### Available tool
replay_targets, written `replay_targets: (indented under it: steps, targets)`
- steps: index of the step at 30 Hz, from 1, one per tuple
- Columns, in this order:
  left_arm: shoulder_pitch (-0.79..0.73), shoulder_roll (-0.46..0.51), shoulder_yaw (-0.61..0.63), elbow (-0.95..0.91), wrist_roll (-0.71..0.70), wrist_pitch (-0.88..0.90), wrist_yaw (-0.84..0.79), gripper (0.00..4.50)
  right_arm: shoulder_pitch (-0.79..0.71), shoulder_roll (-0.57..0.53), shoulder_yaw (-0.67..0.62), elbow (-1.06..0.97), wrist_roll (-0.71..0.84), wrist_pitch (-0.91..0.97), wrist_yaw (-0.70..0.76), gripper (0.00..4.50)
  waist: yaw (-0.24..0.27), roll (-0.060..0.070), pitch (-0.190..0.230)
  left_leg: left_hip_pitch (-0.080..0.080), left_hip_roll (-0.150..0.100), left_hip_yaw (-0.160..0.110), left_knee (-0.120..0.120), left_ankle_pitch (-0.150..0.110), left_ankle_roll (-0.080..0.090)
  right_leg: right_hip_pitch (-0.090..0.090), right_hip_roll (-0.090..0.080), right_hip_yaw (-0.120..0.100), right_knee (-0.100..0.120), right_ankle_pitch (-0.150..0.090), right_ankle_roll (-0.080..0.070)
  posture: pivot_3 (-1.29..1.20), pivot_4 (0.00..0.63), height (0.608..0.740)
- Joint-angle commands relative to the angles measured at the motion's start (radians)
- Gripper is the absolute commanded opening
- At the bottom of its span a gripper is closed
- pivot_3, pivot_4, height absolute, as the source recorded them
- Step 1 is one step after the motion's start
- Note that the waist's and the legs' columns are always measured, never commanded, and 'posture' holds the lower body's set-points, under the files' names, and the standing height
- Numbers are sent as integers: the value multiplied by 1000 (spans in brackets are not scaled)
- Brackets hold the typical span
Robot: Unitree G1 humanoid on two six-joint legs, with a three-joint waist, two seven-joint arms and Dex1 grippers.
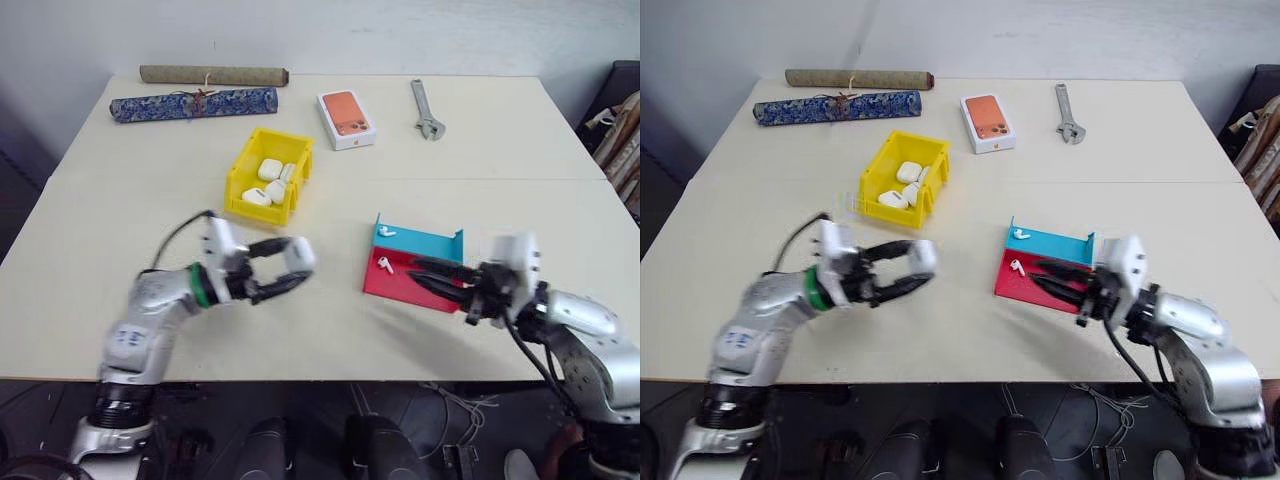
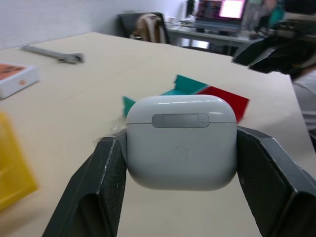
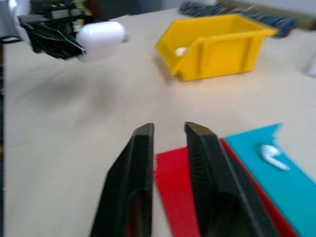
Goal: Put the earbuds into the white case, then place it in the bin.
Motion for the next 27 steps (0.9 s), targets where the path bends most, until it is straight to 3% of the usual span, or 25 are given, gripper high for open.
replay_targets:
  steps: [1,6,11,19,24,27]
  targets:
    - [-55,23,77,29,-20,22,73,2795,12,46,-88,-60,5,-138,-48,2578,1,0,0,0,0,0,0,0,0,0,0,0,0,0,0,0,150,740]
    - [-319,-13,48,305,117,47,313,2795,85,81,-170,-23,13,-321,-9,4391,24,-1,0,1,-2,-1,0,2,-1,1,0,0,2,0,0,0,150,740]
    - [-587,-97,-55,695,274,-109,353,2795,124,68,-183,28,-15,-398,2,4456,29,-3,-1,0,-4,1,0,1,1,1,-1,0,3,2,4,0,150,740]
    - [-788,-165,-88,1106,369,-314,321,2795,142,44,-172,61,-31,-439,-10,4456,14,-5,0,0,-2,8,0,2,1,-3,0,1,4,2,4,0,150,740]
    - [-838,-161,-75,1175,386,-359,312,4381,163,39,-145,41,-32,-442,-6,4500,12,-5,0,0,-2,9,0,2,1,-4,0,2,4,2,4,0,150,740]
    - [-809,-137,-61,1113,368,-355,272,4445,161,27,-137,34,-31,-435,-5,4500,8,-5,0,0,-2,9,1,2,1,-4,0,3,7,2,4,0,150,740]
